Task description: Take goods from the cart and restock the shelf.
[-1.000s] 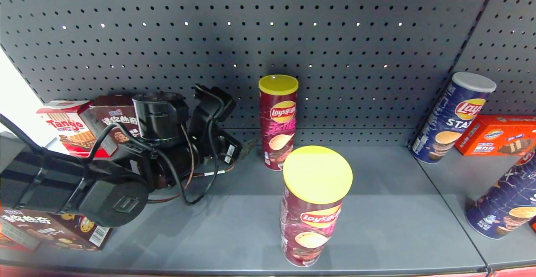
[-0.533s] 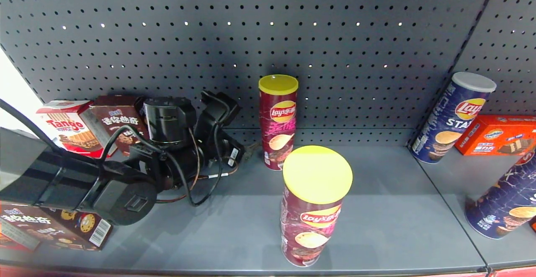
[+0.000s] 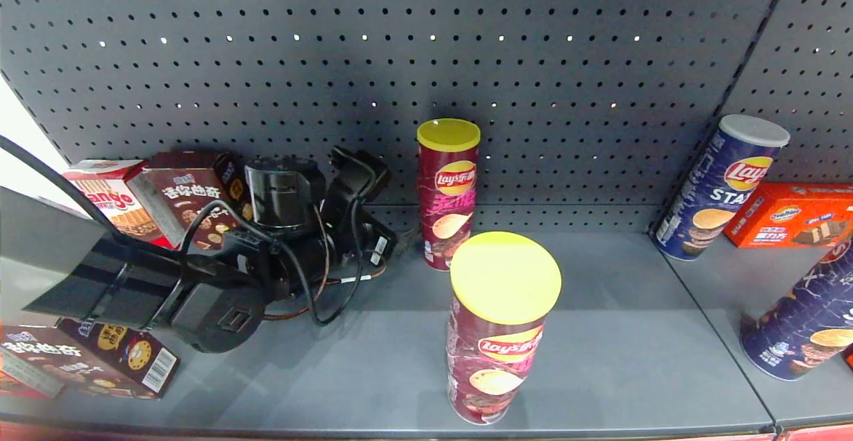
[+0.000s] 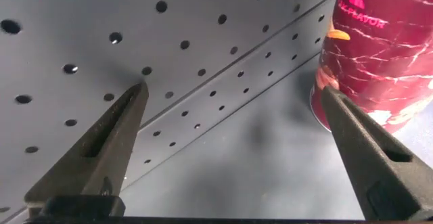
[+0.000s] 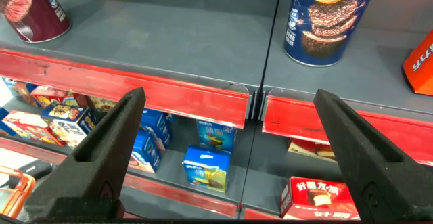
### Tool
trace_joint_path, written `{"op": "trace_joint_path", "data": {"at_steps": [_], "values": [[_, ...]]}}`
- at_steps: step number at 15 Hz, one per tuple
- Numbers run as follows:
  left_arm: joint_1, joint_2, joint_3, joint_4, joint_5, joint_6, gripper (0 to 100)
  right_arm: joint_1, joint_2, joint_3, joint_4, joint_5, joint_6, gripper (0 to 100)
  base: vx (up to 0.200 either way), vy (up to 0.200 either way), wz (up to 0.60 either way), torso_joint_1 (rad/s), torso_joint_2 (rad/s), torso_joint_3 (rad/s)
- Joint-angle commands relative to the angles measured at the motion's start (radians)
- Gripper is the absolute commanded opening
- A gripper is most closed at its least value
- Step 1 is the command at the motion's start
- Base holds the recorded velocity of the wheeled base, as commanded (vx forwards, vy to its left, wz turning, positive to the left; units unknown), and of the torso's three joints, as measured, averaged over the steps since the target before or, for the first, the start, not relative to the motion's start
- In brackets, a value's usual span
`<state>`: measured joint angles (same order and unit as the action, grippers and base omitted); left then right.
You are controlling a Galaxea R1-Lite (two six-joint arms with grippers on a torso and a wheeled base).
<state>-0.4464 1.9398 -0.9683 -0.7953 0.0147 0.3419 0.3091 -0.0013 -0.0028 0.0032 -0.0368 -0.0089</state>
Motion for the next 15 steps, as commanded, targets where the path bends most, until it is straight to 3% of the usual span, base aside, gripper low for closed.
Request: {"op": "trace_joint_path", "data": {"at_steps": [1,7,9,11,13,15], "values": [[-0.005,0.008,-0.009,-0.001,0.004,0.000,100,-0.001,0.001,0.000,0.000,0.000,0.000,100,0.000,0.000,0.00,0.000,0.00,0.000],[-0.008,-0.048,0.016,-0.001,0.004,0.000,100,-0.001,0.001,0.000,0.000,0.000,0.000,100,0.000,0.000,0.00,0.000,0.00,0.000],[-0.035,-0.174,0.100,-0.001,0.002,-0.038,100,-0.001,0.001,0.000,0.000,0.000,0.000,100,0.000,0.000,0.00,0.000,0.00,0.000],[-0.068,-0.266,0.169,-0.013,0.007,-0.096,100,0.001,0.001,0.000,0.000,0.000,0.000,100,0.000,0.000,0.00,0.000,0.00,0.000],[-0.081,-0.367,0.275,-0.062,0.007,-0.112,100,0.001,0.001,0.000,0.000,0.000,0.000,100,0.000,0.000,0.00,0.000,0.00,0.000],[-0.137,-0.443,0.384,-0.166,0.005,-0.169,100,0.001,0.001,0.001,0.000,0.000,0.000,100,0.000,0.000,0.00,0.000,0.00,0.000]]}}
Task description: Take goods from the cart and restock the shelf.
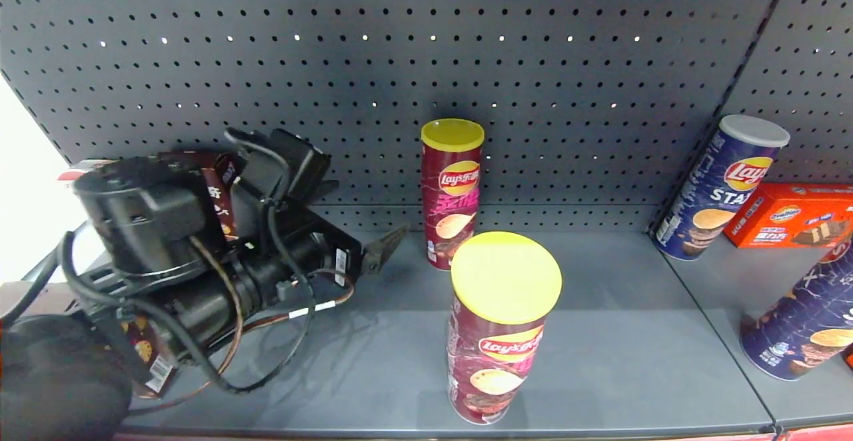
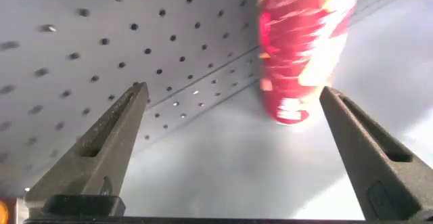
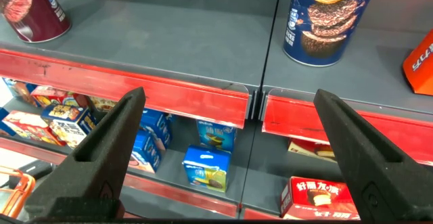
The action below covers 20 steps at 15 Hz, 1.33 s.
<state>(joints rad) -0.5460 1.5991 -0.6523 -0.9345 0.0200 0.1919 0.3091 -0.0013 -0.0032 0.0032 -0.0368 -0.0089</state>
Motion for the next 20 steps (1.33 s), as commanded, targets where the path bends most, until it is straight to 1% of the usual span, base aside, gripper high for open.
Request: {"op": "trace_joint_path", "data": {"at_steps": [1,2,4,5,6,7,8,9,10,11,12,13,14,15,16,17,18,19,20], "values": [[-0.098,-0.159,0.148,-0.113,-0.002,-0.049,100,-0.001,0.001,0.000,0.000,0.000,0.000,100,0.000,0.000,0.00,0.000,0.00,0.000],[-0.126,-0.186,0.189,-0.138,0.000,-0.051,100,-0.001,0.001,0.000,0.000,0.000,0.000,100,0.000,0.000,0.00,0.000,0.00,0.000],[-0.137,-0.295,0.346,-0.153,-0.008,-0.045,100,-0.001,0.001,0.000,0.000,0.000,0.000,100,0.000,0.000,0.00,0.000,0.00,0.000],[-0.169,-0.375,0.442,-0.149,-0.018,-0.039,100,0.001,0.001,0.002,0.000,-0.002,0.000,100,0.000,0.000,0.00,0.000,0.00,0.000],[-0.246,-0.450,0.522,-0.142,-0.018,-0.046,100,0.001,0.001,0.000,0.000,0.000,0.000,100,0.000,0.000,0.00,0.000,0.00,0.000],[-0.284,-0.490,0.560,-0.141,-0.015,-0.048,100,-0.001,0.001,0.000,0.000,0.000,0.000,100,0.000,0.000,0.00,0.000,0.00,0.000],[-0.301,-0.555,0.642,-0.141,-0.014,-0.048,100,-0.001,0.001,0.000,0.000,0.000,0.000,100,0.000,0.000,0.00,0.000,0.00,0.000],[-0.302,-0.576,0.652,-0.130,-0.015,-0.048,100,-0.001,0.001,0.000,0.000,0.000,0.000,100,0.000,0.000,0.00,0.000,0.00,0.000],[-0.301,-0.682,0.652,-0.004,-0.017,-0.049,100,0.001,0.001,0.002,0.000,0.000,0.000,100,0.000,0.000,0.00,0.000,0.00,0.000],[-0.301,-0.818,0.652,0.163,-0.020,-0.048,100,0.001,0.001,0.000,0.000,-0.002,0.000,100,0.000,0.000,0.00,0.000,0.00,0.000],[-0.289,-0.894,0.652,0.260,-0.022,-0.046,100,0.001,0.001,0.000,0.000,0.000,0.000,100,0.000,0.000,0.00,0.000,0.00,0.000],[-0.244,-0.976,0.652,0.368,-0.029,-0.037,100,0.001,0.001,0.000,0.000,0.000,0.000,100,0.000,0.000,0.00,0.000,0.00,0.000],[-0.175,-1.033,0.652,0.451,-0.052,-0.035,100,-0.001,0.001,0.002,0.000,0.000,0.000,100,0.000,0.000,0.00,0.000,0.00,0.000],[-0.129,-1.084,0.652,0.503,-0.077,-0.035,100,-0.001,0.001,0.002,0.000,0.000,0.000,100,0.000,0.000,0.00,0.000,0.00,0.000],[-0.065,-1.130,0.652,0.579,-0.086,-0.035,100,-0.001,0.001,0.000,0.000,0.000,0.000,100,0.000,0.000,0.00,0.000,0.00,0.000],[-0.012,-1.168,0.652,0.635,-0.086,-0.034,100,-0.001,0.001,0.000,0.000,0.000,0.000,100,0.000,0.000,0.00,0.000,0.00,0.000],[0.084,-1.228,0.652,0.723,-0.087,-0.034,100,-0.001,0.001,0.002,0.000,0.000,0.000,100,0.000,0.000,0.00,0.000,0.00,0.000],[0.176,-1.291,0.652,0.813,-0.087,-0.026,100,0.001,0.001,0.000,0.000,0.000,0.000,100,0.000,0.000,0.00,0.000,0.00,0.000],[0.212,-1.317,0.652,0.845,-0.087,-0.017,100,-0.001,0.001,0.000,0.000,0.000,0.000,100,0.000,0.000,0.00,0.000,0.00,0.000]]}}
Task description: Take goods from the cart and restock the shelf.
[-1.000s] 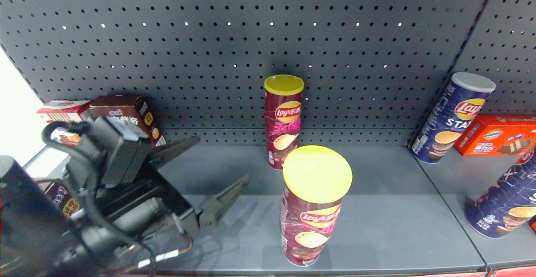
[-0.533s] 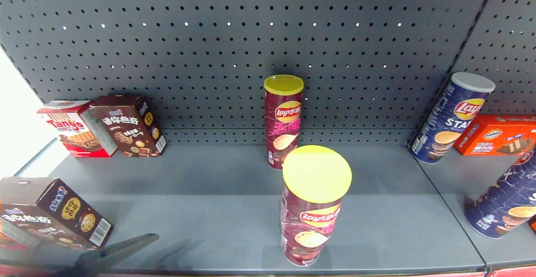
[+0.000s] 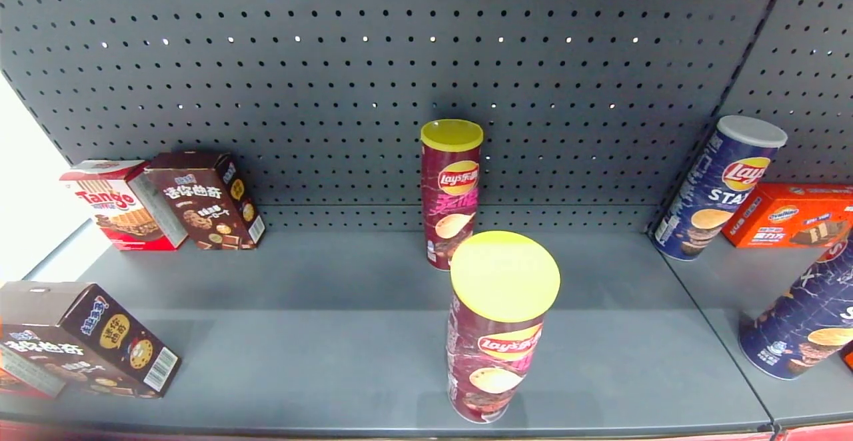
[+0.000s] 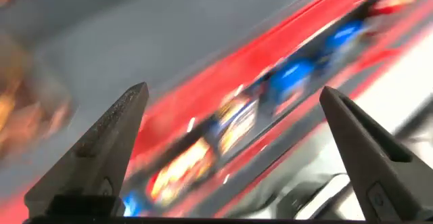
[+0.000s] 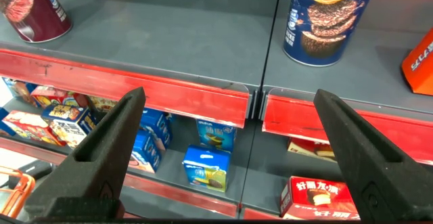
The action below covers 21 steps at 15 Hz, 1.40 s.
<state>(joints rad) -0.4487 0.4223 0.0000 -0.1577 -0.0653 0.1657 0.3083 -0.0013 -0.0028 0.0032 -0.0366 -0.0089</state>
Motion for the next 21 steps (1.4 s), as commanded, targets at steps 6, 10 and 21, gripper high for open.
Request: {"op": "trace_joint_path", "data": {"at_steps": [6,10,21], "values": [[0.438,-0.332,0.000,0.106,-0.004,0.028,100,0.000,0.001,0.001,0.000,0.000,0.000,100,0.000,0.000,0.00,0.000,0.00,0.000],[0.453,-0.422,0.000,0.106,-0.001,0.028,100,0.002,0.001,0.000,0.000,0.000,0.000,100,0.000,0.000,0.00,0.000,0.00,0.000],[0.452,-0.418,-0.002,0.161,0.018,-0.126,100,0.002,0.001,0.000,0.000,0.000,0.000,100,0.000,0.000,0.00,0.000,0.00,0.000]]}}
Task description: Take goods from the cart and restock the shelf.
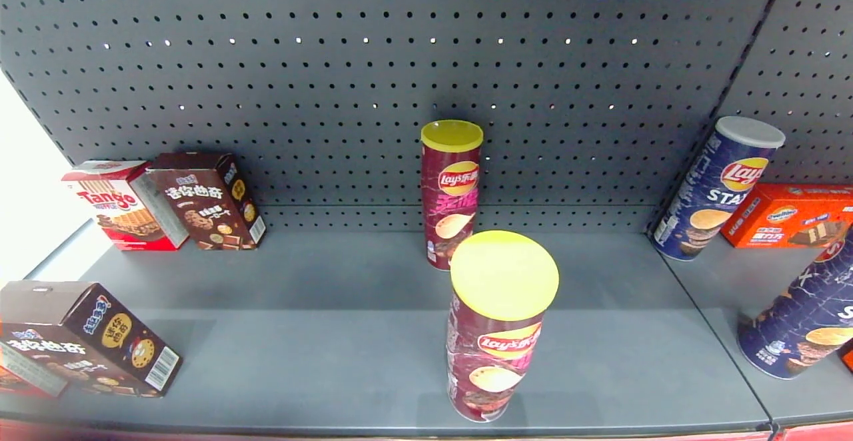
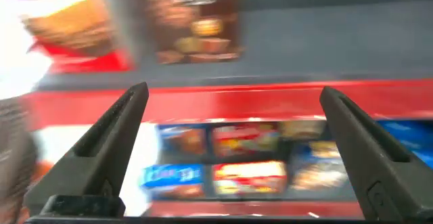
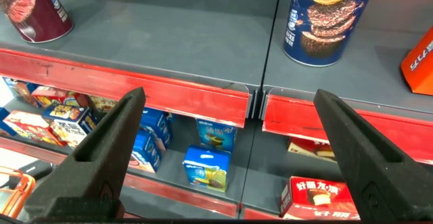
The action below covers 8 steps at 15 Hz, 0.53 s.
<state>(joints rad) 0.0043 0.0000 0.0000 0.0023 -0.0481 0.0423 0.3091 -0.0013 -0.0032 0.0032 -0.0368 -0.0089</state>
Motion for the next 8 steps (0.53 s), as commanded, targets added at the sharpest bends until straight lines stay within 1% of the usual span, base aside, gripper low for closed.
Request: {"op": "trace_joint_path", "data": {"at_steps": [1,3,6,7,8], "values": [[-0.001,0.005,-0.002,0.001,0.004,-0.002,100,-0.001,0.001,0.000,0.000,0.000,0.000,100,0.000,0.000,0.00,0.000,0.00,0.000],[-0.001,0.005,-0.002,-0.001,0.008,-0.007,100,0.004,0.001,0.000,0.000,0.031,-0.002,100,0.000,0.000,0.00,0.000,0.00,0.000],[-0.001,0.005,-0.002,0.001,0.005,-0.004,100,-0.001,0.001,-0.003,0.000,0.023,0.021,100,0.000,0.000,0.00,0.000,0.00,0.000],[-0.001,0.005,-0.002,0.001,0.005,-0.004,100,-0.002,0.004,-0.035,-0.006,0.009,0.024,100,0.000,0.000,0.00,0.000,0.00,0.000],[-0.001,0.005,-0.002,0.001,0.002,-0.001,100,0.007,0.241,-0.262,0.017,0.048,0.024,100,0.000,0.000,0.00,0.000,0.00,0.000]]}}
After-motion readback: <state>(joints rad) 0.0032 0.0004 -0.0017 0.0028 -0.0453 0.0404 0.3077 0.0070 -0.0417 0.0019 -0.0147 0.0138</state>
